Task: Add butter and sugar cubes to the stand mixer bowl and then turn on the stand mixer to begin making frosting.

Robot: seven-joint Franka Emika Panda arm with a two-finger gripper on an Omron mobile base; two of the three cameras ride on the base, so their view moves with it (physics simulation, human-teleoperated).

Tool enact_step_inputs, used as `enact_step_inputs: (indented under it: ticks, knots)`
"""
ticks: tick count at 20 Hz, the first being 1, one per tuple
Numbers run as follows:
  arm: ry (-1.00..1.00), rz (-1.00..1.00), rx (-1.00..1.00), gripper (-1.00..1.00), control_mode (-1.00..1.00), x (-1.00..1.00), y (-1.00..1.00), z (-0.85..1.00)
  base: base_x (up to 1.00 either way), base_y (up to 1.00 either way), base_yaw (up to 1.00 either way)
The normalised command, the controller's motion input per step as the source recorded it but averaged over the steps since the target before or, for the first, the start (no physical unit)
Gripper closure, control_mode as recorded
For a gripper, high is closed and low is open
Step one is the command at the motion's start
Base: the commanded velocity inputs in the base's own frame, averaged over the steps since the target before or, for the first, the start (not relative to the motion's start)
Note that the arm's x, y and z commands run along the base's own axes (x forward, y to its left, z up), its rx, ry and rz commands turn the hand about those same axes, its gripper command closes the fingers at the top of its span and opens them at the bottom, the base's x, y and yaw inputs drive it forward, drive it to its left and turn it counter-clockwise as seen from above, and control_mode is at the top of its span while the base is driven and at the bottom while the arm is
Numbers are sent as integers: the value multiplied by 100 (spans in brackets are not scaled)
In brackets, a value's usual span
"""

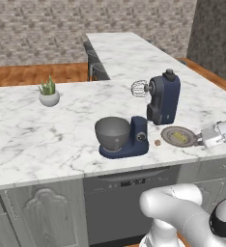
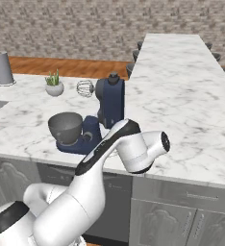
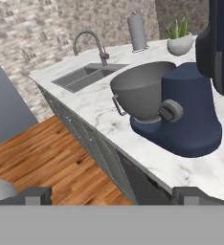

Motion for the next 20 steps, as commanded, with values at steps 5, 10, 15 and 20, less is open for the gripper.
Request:
enact_step_inputs:
  ticks: [5,10,15,20]
  knots:
    - [-27,0,1,-100,-100,8,19,-23,0,0,0]
    - [-3,0,0,-100,-100,44,2,-27,0,0,0]
    - [-3,0,0,-100,-100,46,0,-25,0,0,0]
    - [-5,1,0,-100,-100,47,0,-27,0,0,0]
